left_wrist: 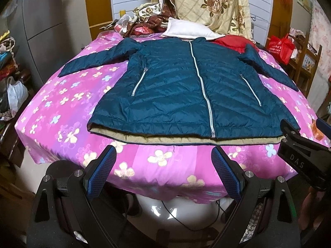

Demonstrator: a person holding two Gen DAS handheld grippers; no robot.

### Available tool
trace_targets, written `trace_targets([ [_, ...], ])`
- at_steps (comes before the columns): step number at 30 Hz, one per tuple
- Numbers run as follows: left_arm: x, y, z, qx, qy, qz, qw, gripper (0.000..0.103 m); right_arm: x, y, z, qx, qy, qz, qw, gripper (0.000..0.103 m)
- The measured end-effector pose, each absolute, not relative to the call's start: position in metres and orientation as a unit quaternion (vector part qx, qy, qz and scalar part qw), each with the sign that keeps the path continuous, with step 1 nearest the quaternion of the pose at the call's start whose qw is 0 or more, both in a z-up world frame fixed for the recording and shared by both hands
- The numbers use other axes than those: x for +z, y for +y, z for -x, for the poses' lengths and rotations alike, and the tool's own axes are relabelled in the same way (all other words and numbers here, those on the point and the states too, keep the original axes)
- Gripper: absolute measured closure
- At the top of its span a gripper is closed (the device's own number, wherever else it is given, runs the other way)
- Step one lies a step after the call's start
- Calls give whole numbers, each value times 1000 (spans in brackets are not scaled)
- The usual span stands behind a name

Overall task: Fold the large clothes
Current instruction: 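Reach the left tool to the nearest jacket sleeve and grasp its cuff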

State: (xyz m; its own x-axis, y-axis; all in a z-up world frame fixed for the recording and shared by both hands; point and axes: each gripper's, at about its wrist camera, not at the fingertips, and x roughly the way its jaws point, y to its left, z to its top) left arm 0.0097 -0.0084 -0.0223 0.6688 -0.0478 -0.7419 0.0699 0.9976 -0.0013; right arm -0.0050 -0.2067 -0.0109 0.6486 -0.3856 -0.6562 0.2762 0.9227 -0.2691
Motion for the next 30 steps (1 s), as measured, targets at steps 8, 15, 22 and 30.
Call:
trace_targets([
  [8, -30, 5, -25, -51, 423, 18, 905, 10, 2, -205, -12, -168, 354, 73, 917, 10],
  [15, -27, 58, -63, 42, 385, 35, 921, 10, 38, -193, -33, -102, 245, 48, 963, 10],
  [22, -24, 140, -126, 125, 401, 37, 907, 10, 21, -168, -82, -2, 300, 33, 953, 10],
  [30, 2, 232, -214, 141, 381, 110, 907, 10, -18, -172, -126, -4, 350, 32, 936, 10],
])
